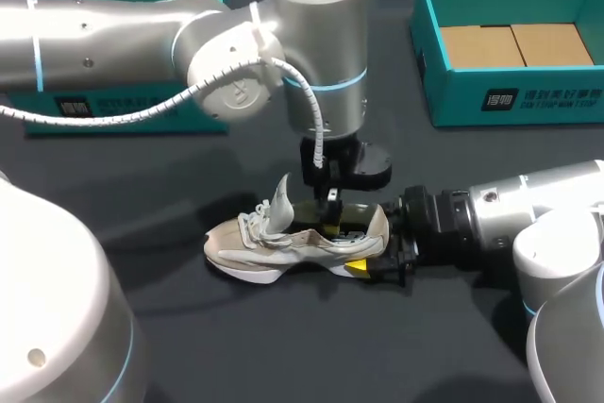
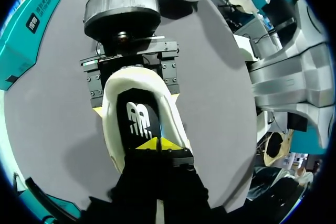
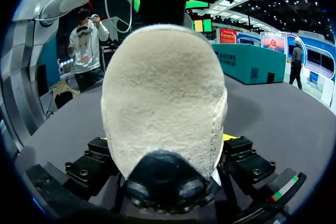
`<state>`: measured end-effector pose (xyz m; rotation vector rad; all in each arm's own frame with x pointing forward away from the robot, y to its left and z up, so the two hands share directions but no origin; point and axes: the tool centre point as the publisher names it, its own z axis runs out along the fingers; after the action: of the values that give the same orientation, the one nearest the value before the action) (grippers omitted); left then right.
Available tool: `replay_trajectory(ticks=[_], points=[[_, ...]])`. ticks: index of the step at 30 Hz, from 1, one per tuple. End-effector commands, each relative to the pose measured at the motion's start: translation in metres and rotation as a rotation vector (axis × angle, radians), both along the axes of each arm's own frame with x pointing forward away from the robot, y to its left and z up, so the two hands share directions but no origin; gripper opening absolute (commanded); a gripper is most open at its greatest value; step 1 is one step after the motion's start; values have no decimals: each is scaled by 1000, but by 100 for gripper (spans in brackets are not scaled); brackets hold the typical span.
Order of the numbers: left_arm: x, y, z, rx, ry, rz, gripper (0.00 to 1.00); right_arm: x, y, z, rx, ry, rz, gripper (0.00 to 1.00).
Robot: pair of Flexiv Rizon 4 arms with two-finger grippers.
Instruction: Take the shoe out of the shoebox, open the shoe tongue, remove and reinsert the insole, then place the shoe into the shoebox
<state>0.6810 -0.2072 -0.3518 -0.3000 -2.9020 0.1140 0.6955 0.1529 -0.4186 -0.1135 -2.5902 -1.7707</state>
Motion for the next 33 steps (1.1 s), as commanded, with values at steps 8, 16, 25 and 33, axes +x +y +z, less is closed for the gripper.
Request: replay_trajectory(ticks=[8, 16, 25, 33], points=[[-1, 13, -28, 54, 57, 7, 0, 1, 1, -2, -3, 0, -1, 0], [-4, 37, -32, 73, 78, 14, 0, 1, 1, -2, -3, 0, -1, 0], [-10, 37, -38, 57, 34, 25, 22, 1, 1, -2, -3, 0, -1, 0], [-15, 32, -38, 40, -23, 27, 37, 1, 1, -2, -3, 0, -1, 0]])
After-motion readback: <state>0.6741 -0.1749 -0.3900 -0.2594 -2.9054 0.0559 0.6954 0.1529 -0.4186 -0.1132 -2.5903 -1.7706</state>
